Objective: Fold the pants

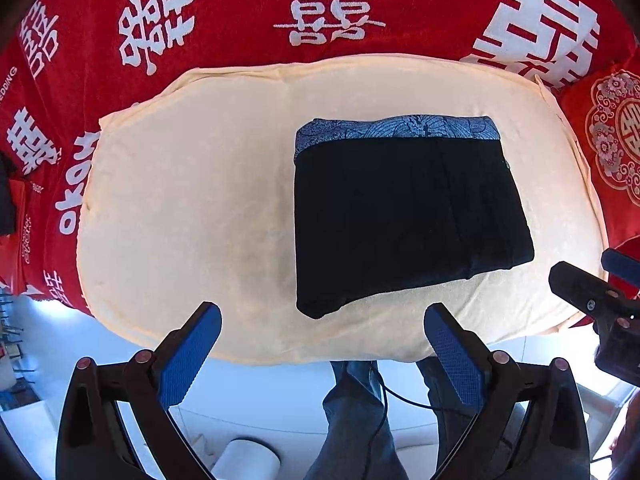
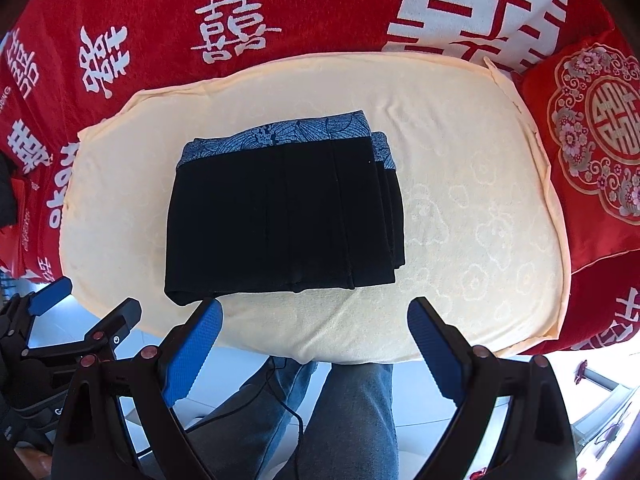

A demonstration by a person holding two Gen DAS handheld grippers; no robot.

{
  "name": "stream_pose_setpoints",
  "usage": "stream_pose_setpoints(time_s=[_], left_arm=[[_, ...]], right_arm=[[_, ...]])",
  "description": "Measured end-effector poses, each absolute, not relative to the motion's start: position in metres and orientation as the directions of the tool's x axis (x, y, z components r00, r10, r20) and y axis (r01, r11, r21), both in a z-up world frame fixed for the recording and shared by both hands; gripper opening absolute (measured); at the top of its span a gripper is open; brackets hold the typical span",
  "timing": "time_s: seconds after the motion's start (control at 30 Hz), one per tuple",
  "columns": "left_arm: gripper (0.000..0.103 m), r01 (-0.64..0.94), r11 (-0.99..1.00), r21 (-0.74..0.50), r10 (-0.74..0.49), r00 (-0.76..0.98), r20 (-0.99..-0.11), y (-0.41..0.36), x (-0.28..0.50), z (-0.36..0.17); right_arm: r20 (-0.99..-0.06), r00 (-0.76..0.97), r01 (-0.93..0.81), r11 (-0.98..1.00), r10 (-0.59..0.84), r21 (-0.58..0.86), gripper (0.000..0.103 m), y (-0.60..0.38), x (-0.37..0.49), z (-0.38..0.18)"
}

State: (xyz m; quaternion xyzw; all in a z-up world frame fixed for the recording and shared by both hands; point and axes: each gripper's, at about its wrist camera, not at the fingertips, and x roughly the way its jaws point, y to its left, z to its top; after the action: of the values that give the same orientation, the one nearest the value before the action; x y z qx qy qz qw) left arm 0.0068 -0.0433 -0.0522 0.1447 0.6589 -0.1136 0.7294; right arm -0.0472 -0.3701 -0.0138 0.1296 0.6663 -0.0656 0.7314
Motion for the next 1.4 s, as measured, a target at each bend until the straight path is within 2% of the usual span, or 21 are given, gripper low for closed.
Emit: stream_pose_setpoints(time_s=[1.4], left_arm=[[0.101,0.397,0.914,0.079,0.028,0.132,-0.991,-0.052,-0.008,-0.050]], right_arm=[[-0.995,0.097,0.253,0.966,0.023,0.047,0.095,-0.363,-0.051,-0.013]])
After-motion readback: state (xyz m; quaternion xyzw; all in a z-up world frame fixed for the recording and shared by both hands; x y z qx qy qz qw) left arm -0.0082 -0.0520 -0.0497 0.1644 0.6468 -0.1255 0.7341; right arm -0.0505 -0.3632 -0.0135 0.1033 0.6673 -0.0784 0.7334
